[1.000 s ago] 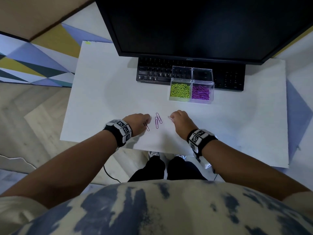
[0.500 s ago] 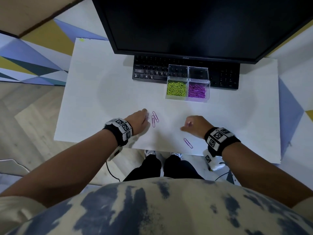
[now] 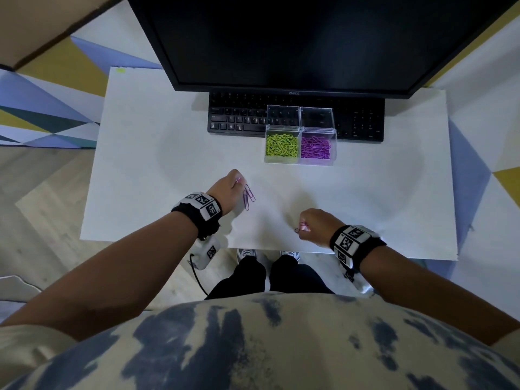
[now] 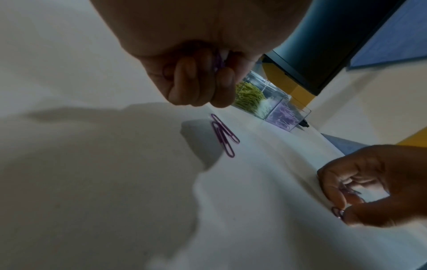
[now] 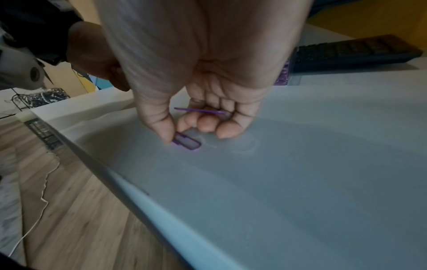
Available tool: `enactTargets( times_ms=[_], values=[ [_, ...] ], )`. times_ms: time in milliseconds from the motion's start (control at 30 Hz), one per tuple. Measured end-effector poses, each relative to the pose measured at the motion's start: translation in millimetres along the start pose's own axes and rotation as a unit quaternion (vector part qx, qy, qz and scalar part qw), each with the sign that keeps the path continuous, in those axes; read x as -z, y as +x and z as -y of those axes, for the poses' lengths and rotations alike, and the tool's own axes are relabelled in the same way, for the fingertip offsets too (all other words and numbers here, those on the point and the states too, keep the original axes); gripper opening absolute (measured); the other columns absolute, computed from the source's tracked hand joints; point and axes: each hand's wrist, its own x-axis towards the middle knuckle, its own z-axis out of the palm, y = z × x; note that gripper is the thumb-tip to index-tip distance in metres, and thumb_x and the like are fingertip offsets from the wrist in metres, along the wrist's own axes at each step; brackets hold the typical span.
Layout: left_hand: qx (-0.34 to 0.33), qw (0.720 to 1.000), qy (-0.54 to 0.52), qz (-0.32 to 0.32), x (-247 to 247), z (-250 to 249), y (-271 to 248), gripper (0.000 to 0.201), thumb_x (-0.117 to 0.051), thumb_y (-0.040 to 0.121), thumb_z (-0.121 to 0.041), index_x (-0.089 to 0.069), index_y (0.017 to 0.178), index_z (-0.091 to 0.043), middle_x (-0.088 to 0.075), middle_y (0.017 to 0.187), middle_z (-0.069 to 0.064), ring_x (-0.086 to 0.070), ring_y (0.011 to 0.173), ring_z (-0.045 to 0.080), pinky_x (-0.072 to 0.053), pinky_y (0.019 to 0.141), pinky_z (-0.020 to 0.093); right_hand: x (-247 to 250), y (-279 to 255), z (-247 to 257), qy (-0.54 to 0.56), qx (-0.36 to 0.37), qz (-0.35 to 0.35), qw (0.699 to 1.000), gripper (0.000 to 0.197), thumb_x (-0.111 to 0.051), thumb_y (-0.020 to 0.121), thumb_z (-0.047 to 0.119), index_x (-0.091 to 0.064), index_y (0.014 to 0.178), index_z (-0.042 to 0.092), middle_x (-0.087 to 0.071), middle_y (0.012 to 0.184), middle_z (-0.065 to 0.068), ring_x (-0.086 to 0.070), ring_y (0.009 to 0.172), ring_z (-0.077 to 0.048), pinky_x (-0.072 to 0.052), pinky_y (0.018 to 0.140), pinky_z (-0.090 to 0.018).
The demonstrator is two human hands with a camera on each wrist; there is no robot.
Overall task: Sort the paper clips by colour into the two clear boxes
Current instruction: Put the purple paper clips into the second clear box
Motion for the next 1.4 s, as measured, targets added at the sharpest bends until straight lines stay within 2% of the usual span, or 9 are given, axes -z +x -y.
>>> enactTargets(
  times_ms=[100,233,367,500,633,867,1067,1233,1400],
  values=[
    [0.03,0.997,-0.072,-0.015,-3.4,2.2,-1.0,0.026,-0.03,0.095,-0.011,-0.055,0.09,-0.007,-0.049,0.058,-0.003,-0.041,0.053,0.016,-0.035,0.056,0.026,0.1,2.4,2.4,0.013,0.006,-0.021,1.0,0.014,-0.057,0.086,0.018,-0.047,0.075,0.018,-0.054,0.092,-0.005,-0.051,0.08,-0.023,-0.042,0.074,-0.031],
    [0.107,0.979,-0.167,-0.038,-7.8,3.1,0.1,0.031,-0.03,0.092,-0.009,-0.053,0.071,-0.012,-0.048,0.053,0.001,-0.04,0.042,0.015,-0.03,0.044,0.022,7.8,12.4,15.1,0.084,0.01,-0.042,0.996,0.009,-0.054,0.086,0.015,-0.055,0.091,0.007,-0.061,0.093,-0.008,-0.058,0.085,-0.027,-0.047,0.077,-0.033],
    [0.126,0.99,-0.058,-0.033,-8.2,2.4,-2.1,0.028,-0.044,0.089,-0.026,-0.04,0.064,-0.015,-0.042,0.062,0.0,-0.038,0.061,0.021,-0.028,0.054,0.029,28.0,30.5,35.8,0.199,0.0,-0.075,0.977,0.014,-0.051,0.087,0.01,-0.057,0.1,0.007,-0.058,0.088,0.001,-0.057,0.076,-0.018,-0.044,0.068,-0.025],
    [0.114,0.984,0.134,-0.012,-8.9,1.3,-3.5,0.034,-0.034,0.098,-0.039,-0.05,0.086,-0.011,-0.061,0.087,0.009,-0.052,0.076,0.025,-0.043,0.073,0.033,46.3,54.5,58.9,0.346,-0.029,-0.048,0.937,0.024,-0.039,0.094,0.01,-0.061,0.087,0.008,-0.055,0.075,-0.004,-0.055,0.064,-0.019,-0.053,0.066,-0.037],
    [0.116,0.982,0.141,-0.04,-13.5,1.2,-11.7,0.03,-0.028,0.095,-0.032,-0.049,0.102,-0.012,-0.064,0.094,0.01,-0.06,0.079,0.029,-0.05,0.074,0.037,50.6,74.4,78.3,0.501,-0.097,0.001,0.86,0.016,-0.045,0.086,0.004,-0.05,0.071,0.004,-0.039,0.064,-0.008,-0.041,0.051,-0.021,-0.034,0.047,-0.025],
    [0.1,0.967,0.232,-0.033,-30.6,1.3,-14.9,0.036,-0.045,0.093,-0.043,-0.048,0.105,-0.009,-0.065,0.094,0.01,-0.062,0.084,0.031,-0.048,0.071,0.034,38.7,91.3,94.7,0.146,-0.065,-0.065,0.985,0.033,-0.06,0.078,0.017,-0.039,0.053,0.012,-0.042,0.053,-0.004,-0.041,0.053,-0.022,-0.031,0.046,-0.026],
    [0.12,0.97,0.207,-0.046,-36.6,8.4,-11.9,0.026,-0.045,0.094,-0.029,-0.054,0.109,-0.01,-0.066,0.1,0.009,-0.063,0.091,0.03,-0.048,0.075,0.034,31.9,92.1,102.0,0.019,-0.015,-0.088,0.996,0.011,-0.061,0.084,0.019,-0.059,0.08,0.009,-0.058,0.094,-0.012,-0.059,0.085,-0.031,-0.047,0.071,-0.032],
    [0.12,0.975,0.185,-0.008,-30.1,9.9,-3.4,0.023,-0.047,0.091,-0.025,-0.06,0.098,-0.007,-0.068,0.093,0.01,-0.064,0.086,0.028,-0.046,0.068,0.03,22.2,90.7,101.5,0.025,-0.018,-0.079,0.996,0.028,-0.056,0.086,0.014,-0.042,0.061,0.014,-0.052,0.087,-0.011,-0.053,0.08,-0.03,-0.041,0.067,-0.031],
    [0.075,0.967,0.242,0.017,-31.2,7.5,-6.0,0.025,-0.045,0.091,-0.027,-0.052,0.105,-0.007,-0.066,0.094,0.01,-0.063,0.083,0.031,-0.052,0.074,0.037,14.0,77.0,81.4,0.013,-0.014,-0.084,0.996,0.022,-0.045,0.092,0.014,-0.054,0.107,0.0,-0.051,0.115,-0.017,-0.053,0.103,-0.034,-0.042,0.08,-0.038]
  ],
)
